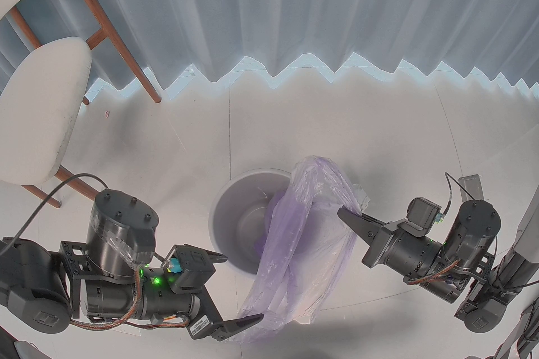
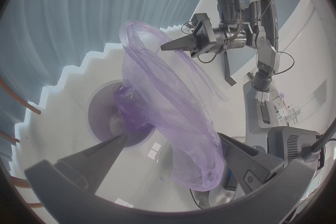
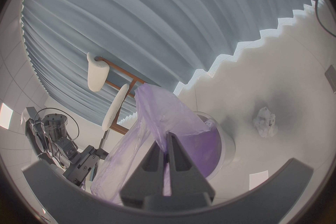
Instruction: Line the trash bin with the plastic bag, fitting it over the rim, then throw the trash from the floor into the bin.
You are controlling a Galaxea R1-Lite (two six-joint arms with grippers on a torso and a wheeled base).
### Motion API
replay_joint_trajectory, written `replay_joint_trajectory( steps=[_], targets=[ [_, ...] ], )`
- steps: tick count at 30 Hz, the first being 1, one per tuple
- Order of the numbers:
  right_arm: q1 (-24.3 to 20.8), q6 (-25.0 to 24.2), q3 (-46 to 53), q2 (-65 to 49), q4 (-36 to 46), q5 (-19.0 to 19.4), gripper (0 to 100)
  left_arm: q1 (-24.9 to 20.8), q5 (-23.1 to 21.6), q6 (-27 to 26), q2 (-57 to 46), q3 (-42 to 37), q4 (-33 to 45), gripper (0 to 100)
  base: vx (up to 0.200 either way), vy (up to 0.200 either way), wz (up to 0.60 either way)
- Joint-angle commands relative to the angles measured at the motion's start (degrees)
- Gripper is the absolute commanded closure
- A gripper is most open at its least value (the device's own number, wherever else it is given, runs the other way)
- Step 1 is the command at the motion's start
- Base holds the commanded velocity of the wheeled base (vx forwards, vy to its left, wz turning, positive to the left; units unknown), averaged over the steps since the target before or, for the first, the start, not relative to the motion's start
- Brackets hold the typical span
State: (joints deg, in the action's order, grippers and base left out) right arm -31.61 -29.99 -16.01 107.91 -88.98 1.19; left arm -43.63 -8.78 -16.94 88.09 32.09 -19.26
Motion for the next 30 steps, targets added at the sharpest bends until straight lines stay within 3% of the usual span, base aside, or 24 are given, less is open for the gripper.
replay_joint_trajectory(
  steps=[1, 21, 30],
  targets=[
    [0.1, 0.1, -0.1, -0.2, -0.6, 0.0, 100, 0.5, 0.0, -0.3, 0.5, -0.4, 0.0, 0, 0.000, 0.000, 0.00],
    [1.4, 0.0, -0.5, -0.1, -0.6, 0.1, 100, 3.3, 0.2, -1.0, 0.1, -5.4, -0.1, 0, 0.000, 0.000, 0.00],
    [1.4, 0.1, -0.5, -0.2, -0.7, 0.1, 100, 3.6, 0.2, -1.9, 2.0, -3.8, -0.2, 0, 0.000, 0.000, 0.00]
  ],
)
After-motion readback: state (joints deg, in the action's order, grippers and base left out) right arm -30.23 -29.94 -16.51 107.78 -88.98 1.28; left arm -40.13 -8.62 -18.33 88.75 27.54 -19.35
